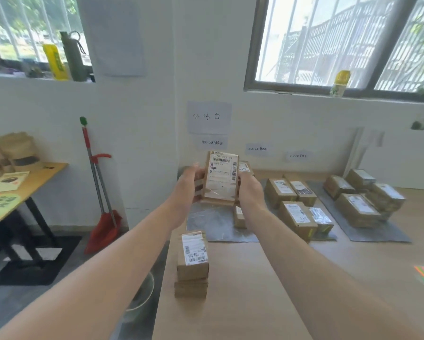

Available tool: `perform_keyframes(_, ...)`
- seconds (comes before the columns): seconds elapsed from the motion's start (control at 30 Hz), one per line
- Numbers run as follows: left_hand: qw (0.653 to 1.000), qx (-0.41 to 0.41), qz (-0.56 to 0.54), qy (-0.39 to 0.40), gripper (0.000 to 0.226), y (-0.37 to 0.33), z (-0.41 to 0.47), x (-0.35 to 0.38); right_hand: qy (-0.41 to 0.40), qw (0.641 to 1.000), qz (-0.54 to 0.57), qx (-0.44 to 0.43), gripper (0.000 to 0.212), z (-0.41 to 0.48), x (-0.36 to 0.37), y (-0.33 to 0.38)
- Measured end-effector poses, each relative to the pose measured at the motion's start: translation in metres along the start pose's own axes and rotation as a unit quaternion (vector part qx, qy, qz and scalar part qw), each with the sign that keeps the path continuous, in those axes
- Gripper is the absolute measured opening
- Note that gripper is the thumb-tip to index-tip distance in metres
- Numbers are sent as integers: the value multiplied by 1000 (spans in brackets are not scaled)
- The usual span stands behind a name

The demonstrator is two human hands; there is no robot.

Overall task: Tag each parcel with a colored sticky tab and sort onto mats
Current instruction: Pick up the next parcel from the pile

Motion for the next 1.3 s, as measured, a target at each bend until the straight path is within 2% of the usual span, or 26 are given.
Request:
perform_keyframes(0.1,1000,17,-5,8,46,-12,-3,26,-13,999,15,-29,36,-6,-29,15)
perform_keyframes(0.33,999,33,-2,20,46,-16,-12,92,5,999,22,-45,34,1,-96,26)
perform_keyframes(0.57,999,7,-41,-17,43,13,-29,181,28,999,-7,-26,38,12,-188,10)
perform_keyframes(0.67,999,-13,-34,-30,41,28,-45,219,37,999,-28,-14,35,16,-230,1)
perform_keyframes(0.8,999,-26,-15,-34,40,36,-60,258,54,998,-16,-4,41,14,-266,-8)
perform_keyframes(0.9,999,-32,6,-26,41,39,-68,277,53,999,0,2,36,20,-288,-16)
perform_keyframes(1.03,999,-42,11,-16,47,42,-74,290,51,999,-2,8,51,19,-307,-22)
perform_keyframes(1.3,996,-83,2,21,47,77,-76,315,9,999,-25,35,38,21,-342,-49)
Point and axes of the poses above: each hand's wrist, its own z-axis towards the middle knuckle, its own x-axis out of the palm, y = z × x, the point moved 9 cm from there along z, towards the middle knuckle, and after that the axes turned 7 degrees about x, right-handed, at the moved point
